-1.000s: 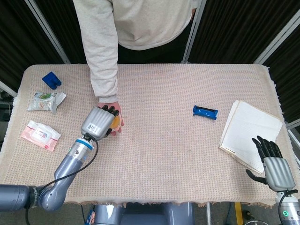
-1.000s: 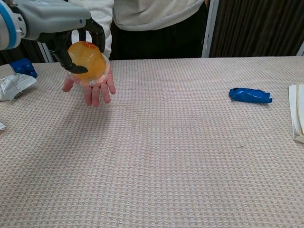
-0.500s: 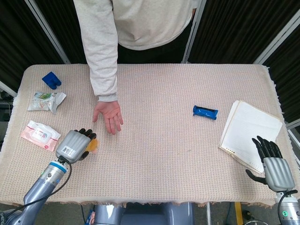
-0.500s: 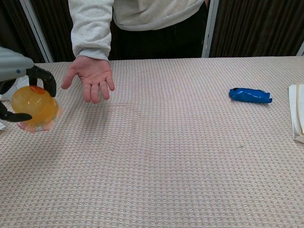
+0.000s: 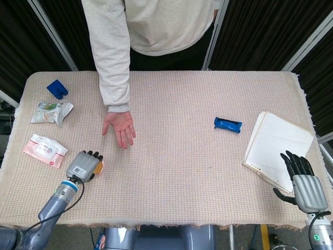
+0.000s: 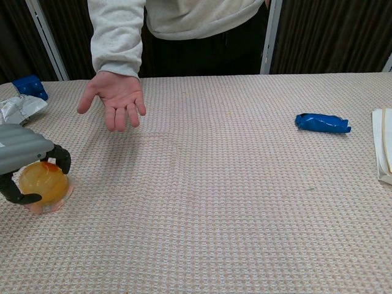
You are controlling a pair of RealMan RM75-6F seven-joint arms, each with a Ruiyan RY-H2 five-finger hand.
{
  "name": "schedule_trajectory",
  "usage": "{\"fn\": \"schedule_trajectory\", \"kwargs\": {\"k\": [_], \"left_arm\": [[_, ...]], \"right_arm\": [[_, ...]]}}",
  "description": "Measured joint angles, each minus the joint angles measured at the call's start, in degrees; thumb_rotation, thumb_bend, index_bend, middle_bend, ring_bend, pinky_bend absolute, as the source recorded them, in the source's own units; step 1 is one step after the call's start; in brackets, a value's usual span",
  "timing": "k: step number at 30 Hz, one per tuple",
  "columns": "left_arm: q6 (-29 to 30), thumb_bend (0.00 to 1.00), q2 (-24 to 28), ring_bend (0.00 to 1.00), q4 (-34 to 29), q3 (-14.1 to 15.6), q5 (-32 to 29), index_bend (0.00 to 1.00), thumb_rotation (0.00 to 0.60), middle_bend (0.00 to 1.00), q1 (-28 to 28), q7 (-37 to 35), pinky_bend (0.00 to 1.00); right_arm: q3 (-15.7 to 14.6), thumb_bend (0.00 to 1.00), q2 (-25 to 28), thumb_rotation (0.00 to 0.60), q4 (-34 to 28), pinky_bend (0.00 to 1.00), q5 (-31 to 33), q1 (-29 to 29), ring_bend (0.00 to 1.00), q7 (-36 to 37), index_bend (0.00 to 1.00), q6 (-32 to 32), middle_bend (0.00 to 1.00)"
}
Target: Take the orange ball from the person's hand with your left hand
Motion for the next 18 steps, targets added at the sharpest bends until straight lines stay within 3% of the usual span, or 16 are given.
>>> {"fn": "schedule_trajectory", "kwargs": {"k": [2, 4, 9, 14, 18], "left_arm": [[-0.79, 0.42, -0.07, 0.04, 0.26, -0.01, -0.46, 0.29, 0.6, 0.02, 0.02, -0.1, 0.13], [-1.49, 0.39, 0.28, 0.0, 0.12, 0.0, -1.06, 0.22, 0.6, 0.0, 0.03, -0.19, 0.07], [-1.0, 0.28, 2.23, 0.0, -2.02, -0.57, -1.45, 0.13, 0.6, 0.0, 0.32, -0.81, 0.03], [2.97, 0.25, 4.65, 0.0, -5.26, -1.4, 0.17, 0.12, 0.6, 0.0, 1.76, -2.7, 0.03], [8.92, 0.24, 7.28, 0.0, -8.2, -1.35, 4.93, 0.08, 0.6, 0.0, 4.78, -6.08, 0.01]], "right_arm": [[0.0, 0.14, 0.01, 0.6, 0.0, 0.0, -0.03, -0.04, 0.0, 0.03, 0.05, 0.08, 0.0], [0.0, 0.14, -0.01, 0.6, 0.0, 0.0, -0.06, -0.06, 0.0, 0.02, 0.05, 0.13, 0.0], [-0.01, 0.14, -0.04, 0.6, -0.01, 0.0, -0.11, -0.07, 0.0, -0.07, 0.05, 0.15, 0.0], [0.02, 0.14, -0.03, 0.6, -0.01, 0.0, -0.01, -0.08, 0.0, 0.0, 0.05, 0.12, 0.0], [0.03, 0.14, -0.05, 0.6, 0.02, 0.0, -0.12, -0.07, 0.0, -0.02, 0.05, 0.18, 0.0]]}}
